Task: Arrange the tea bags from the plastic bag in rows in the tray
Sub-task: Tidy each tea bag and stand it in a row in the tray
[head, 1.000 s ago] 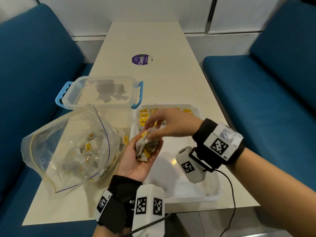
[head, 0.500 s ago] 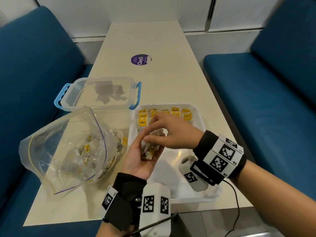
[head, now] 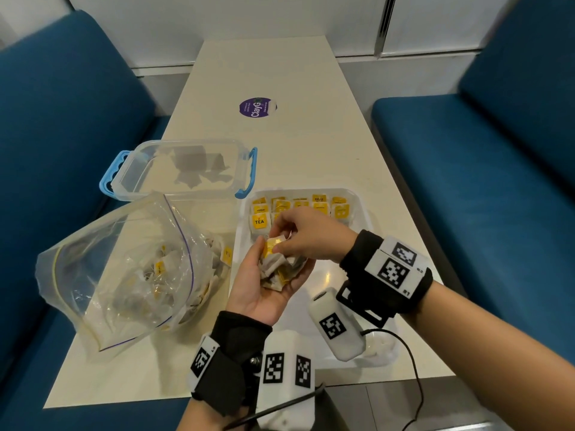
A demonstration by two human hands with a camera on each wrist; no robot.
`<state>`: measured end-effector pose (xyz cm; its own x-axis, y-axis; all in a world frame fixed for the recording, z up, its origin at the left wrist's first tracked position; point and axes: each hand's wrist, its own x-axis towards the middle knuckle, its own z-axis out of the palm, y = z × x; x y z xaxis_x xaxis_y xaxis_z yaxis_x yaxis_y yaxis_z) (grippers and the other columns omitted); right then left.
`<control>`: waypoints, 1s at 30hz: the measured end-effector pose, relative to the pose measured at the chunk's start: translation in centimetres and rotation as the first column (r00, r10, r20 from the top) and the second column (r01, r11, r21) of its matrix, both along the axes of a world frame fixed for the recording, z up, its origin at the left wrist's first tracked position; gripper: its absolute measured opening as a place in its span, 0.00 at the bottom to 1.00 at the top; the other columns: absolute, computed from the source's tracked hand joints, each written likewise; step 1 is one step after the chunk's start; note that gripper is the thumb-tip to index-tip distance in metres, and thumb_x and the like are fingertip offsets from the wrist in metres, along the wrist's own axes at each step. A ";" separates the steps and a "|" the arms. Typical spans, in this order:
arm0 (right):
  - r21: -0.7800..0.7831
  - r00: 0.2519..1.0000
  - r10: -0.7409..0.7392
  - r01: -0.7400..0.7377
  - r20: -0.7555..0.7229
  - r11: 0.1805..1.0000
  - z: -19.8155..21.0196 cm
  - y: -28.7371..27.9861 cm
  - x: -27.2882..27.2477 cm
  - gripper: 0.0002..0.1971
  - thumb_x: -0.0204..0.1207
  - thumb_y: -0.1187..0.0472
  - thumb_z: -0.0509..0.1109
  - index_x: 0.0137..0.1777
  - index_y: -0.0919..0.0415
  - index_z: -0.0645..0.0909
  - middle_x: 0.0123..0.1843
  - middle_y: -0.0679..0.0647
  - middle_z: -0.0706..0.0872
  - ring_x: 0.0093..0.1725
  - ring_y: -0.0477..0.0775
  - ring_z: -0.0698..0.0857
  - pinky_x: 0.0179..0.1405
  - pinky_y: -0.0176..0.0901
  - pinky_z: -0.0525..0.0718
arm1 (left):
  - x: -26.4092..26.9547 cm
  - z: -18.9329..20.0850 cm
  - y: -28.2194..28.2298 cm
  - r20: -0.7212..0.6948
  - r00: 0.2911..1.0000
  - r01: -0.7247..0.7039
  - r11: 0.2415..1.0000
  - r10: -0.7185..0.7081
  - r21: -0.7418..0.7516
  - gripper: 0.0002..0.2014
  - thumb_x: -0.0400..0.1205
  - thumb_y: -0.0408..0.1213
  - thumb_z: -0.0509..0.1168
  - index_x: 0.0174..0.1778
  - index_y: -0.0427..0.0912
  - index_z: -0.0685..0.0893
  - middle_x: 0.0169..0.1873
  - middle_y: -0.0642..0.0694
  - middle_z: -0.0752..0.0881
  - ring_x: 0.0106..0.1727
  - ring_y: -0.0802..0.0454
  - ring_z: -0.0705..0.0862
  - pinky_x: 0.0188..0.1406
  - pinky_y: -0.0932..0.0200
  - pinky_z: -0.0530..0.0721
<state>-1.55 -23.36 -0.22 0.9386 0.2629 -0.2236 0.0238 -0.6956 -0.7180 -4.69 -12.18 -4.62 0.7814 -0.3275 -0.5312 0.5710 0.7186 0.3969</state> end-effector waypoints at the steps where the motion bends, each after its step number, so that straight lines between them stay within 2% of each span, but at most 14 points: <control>1: 0.033 1.000 -0.014 0.014 -0.007 0.999 0.0 0.1 0.0 0.10 0.72 0.64 0.73 0.53 0.63 0.82 0.35 0.44 0.75 0.33 0.40 0.74 0.34 0.28 0.73 | 0.0 0.0 0.0 -0.005 1.000 -0.009 1.000 0.009 -0.010 0.18 0.86 0.46 0.57 0.62 0.37 0.81 0.48 0.33 0.89 0.41 0.42 0.91 0.43 0.43 0.88; 3: 0.103 0.999 -0.053 0.053 -0.005 0.993 -0.1 0.3 0.1 0.10 0.70 0.67 0.74 0.51 0.64 0.82 0.34 0.45 0.76 0.33 0.41 0.74 0.35 0.30 0.75 | 0.0 0.0 0.1 -0.016 0.999 -0.029 0.999 0.028 -0.029 0.19 0.86 0.47 0.56 0.60 0.37 0.82 0.49 0.34 0.89 0.42 0.42 0.91 0.46 0.43 0.87; 5: 0.185 0.995 -0.095 0.096 -0.010 0.978 -0.2 0.4 0.1 0.10 0.69 0.70 0.74 0.50 0.67 0.83 0.32 0.47 0.77 0.32 0.42 0.76 0.38 0.34 0.78 | 0.1 -0.1 0.2 -0.018 0.999 -0.034 0.999 0.033 -0.041 0.19 0.85 0.47 0.56 0.61 0.37 0.83 0.53 0.35 0.88 0.48 0.43 0.89 0.49 0.43 0.86; 8: 0.256 0.993 -0.121 0.117 0.002 0.960 -0.4 0.5 0.1 0.07 0.70 0.69 0.73 0.47 0.65 0.83 0.32 0.50 0.79 0.35 0.48 0.80 0.46 0.46 0.84 | 0.2 -0.1 0.5 -0.008 0.999 -0.042 0.998 0.041 -0.048 0.18 0.84 0.44 0.59 0.64 0.38 0.82 0.56 0.36 0.87 0.54 0.43 0.86 0.50 0.45 0.87; 12: 0.285 0.985 -0.160 0.134 0.070 0.949 -0.4 0.4 -0.1 0.05 0.71 0.66 0.73 0.41 0.57 0.80 0.34 0.50 0.81 0.35 0.47 0.80 0.42 0.43 0.82 | 0.4 -0.1 0.8 0.014 0.999 -0.046 0.998 0.046 -0.036 0.17 0.83 0.45 0.59 0.59 0.37 0.84 0.50 0.37 0.89 0.45 0.46 0.89 0.50 0.48 0.87; 15: 0.282 0.979 -0.151 0.107 0.139 0.953 -0.2 0.5 -0.3 0.05 0.73 0.66 0.71 0.42 0.57 0.78 0.39 0.50 0.82 0.41 0.47 0.80 0.45 0.39 0.80 | 0.4 -0.3 0.8 0.011 0.998 -0.068 0.997 0.068 -0.026 0.16 0.84 0.45 0.59 0.54 0.37 0.85 0.45 0.38 0.90 0.41 0.46 0.90 0.48 0.49 0.87; 16: 0.286 0.977 -0.141 0.091 0.161 0.954 -0.2 0.5 -0.3 0.05 0.74 0.66 0.70 0.42 0.57 0.77 0.39 0.49 0.81 0.42 0.47 0.79 0.44 0.36 0.78 | 0.5 -0.3 0.8 0.004 0.997 -0.072 0.997 0.072 -0.023 0.16 0.84 0.45 0.58 0.53 0.36 0.85 0.44 0.38 0.90 0.40 0.46 0.89 0.46 0.50 0.87; 18: 0.340 0.980 -0.134 0.077 0.147 0.937 -0.2 0.7 -0.4 0.07 0.77 0.66 0.67 0.41 0.54 0.74 0.37 0.48 0.80 0.39 0.48 0.79 0.39 0.36 0.76 | 0.5 -0.3 0.9 -0.005 0.997 -0.076 0.997 0.076 -0.020 0.16 0.84 0.45 0.58 0.50 0.35 0.85 0.40 0.37 0.90 0.37 0.46 0.90 0.43 0.50 0.87; 21: 0.398 0.987 -0.113 0.060 0.112 0.915 -0.3 0.8 -0.6 0.11 0.80 0.65 0.62 0.40 0.50 0.70 0.33 0.60 0.81 0.33 0.54 0.76 0.33 0.41 0.73 | 0.4 -0.3 0.9 -0.008 0.996 -0.090 0.996 0.089 -0.015 0.17 0.84 0.45 0.57 0.49 0.34 0.84 0.38 0.37 0.90 0.34 0.47 0.90 0.42 0.52 0.87; 23: 0.392 0.981 -0.118 0.050 0.151 0.918 -0.3 0.8 -0.7 0.11 0.81 0.65 0.61 0.41 0.48 0.68 0.30 0.62 0.77 0.31 0.55 0.72 0.32 0.42 0.71 | 0.4 -0.3 1.0 -0.013 0.995 -0.103 0.995 0.103 -0.017 0.16 0.84 0.44 0.57 0.48 0.34 0.84 0.37 0.37 0.90 0.33 0.47 0.90 0.42 0.52 0.87; 25: 0.383 0.967 -0.131 0.039 0.217 0.923 -0.1 0.9 -0.9 0.14 0.80 0.68 0.59 0.42 0.46 0.70 0.30 0.57 0.76 0.31 0.54 0.72 0.34 0.42 0.73 | 0.3 -0.3 1.0 -0.017 0.994 -0.105 0.994 0.104 -0.022 0.15 0.85 0.41 0.57 0.49 0.34 0.83 0.36 0.37 0.90 0.32 0.46 0.90 0.42 0.51 0.87; 26: 0.370 0.961 -0.134 0.037 0.242 0.928 0.0 0.9 -0.9 0.16 0.78 0.71 0.58 0.41 0.46 0.72 0.32 0.52 0.77 0.33 0.54 0.75 0.37 0.43 0.76 | 0.3 -0.3 1.0 -0.019 0.994 -0.105 0.994 0.105 -0.024 0.14 0.85 0.41 0.57 0.50 0.34 0.83 0.37 0.37 0.90 0.33 0.46 0.90 0.43 0.50 0.87; 28: 0.341 0.960 -0.121 0.029 0.252 0.940 0.4 1.0 -1.0 0.16 0.76 0.75 0.57 0.41 0.52 0.79 0.37 0.45 0.82 0.42 0.51 0.83 0.49 0.44 0.83 | 0.2 -0.3 1.0 -0.032 0.993 -0.112 0.993 0.111 -0.025 0.14 0.85 0.41 0.58 0.50 0.33 0.83 0.36 0.36 0.90 0.32 0.46 0.90 0.42 0.49 0.87; 30: 0.321 0.961 -0.099 0.012 0.257 0.947 0.8 1.2 -1.1 0.12 0.76 0.73 0.61 0.45 0.58 0.83 0.42 0.48 0.86 0.48 0.52 0.85 0.55 0.45 0.84 | 0.2 -0.3 1.0 -0.048 0.993 -0.113 0.993 0.112 -0.024 0.14 0.85 0.41 0.58 0.50 0.33 0.83 0.36 0.36 0.90 0.32 0.46 0.90 0.42 0.48 0.87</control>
